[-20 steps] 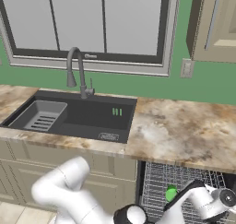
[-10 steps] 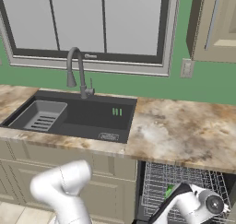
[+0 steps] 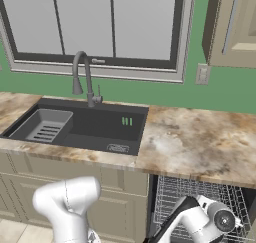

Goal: Pick up the cup and bowl from the counter, place them in the dishwasher, and close the dishwasher door.

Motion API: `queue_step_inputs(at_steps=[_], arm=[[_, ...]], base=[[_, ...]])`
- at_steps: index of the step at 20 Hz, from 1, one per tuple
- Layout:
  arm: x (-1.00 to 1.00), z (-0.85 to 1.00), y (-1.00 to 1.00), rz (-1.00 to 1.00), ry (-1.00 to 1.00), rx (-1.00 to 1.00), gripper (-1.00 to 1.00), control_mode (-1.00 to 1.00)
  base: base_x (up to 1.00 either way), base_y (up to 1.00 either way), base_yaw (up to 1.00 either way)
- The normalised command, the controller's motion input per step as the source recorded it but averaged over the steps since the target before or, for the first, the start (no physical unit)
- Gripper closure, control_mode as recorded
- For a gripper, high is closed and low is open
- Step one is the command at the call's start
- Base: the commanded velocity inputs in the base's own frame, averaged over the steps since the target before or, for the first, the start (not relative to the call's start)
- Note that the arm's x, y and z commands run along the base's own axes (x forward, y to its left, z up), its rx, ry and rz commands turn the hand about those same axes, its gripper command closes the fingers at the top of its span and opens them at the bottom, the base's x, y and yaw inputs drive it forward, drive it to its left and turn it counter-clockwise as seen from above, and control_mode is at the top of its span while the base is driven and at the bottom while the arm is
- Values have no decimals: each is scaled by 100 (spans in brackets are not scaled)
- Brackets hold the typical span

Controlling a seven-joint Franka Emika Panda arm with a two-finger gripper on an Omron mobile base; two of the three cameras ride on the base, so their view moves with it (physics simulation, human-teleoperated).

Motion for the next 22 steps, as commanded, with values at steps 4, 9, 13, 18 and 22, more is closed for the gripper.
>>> queue_step_inputs(at_steps=[4, 9, 13, 18, 22], arm=[[-11, 54, 11, 0, 0, 15, -100, -100], [-1, 35, 2, 0, 3, 16, -100, -100], [0, 11, 0, 1, 2, 14, -100, -100], [0, 0, 0, 2, 0, 7, -100, -100], [0, 0, 0, 4, 0, 5, -100, -100]], base=[[0, 0, 0], [0, 0, 0], [0, 0, 0], [0, 0, 0], [0, 0, 0]])
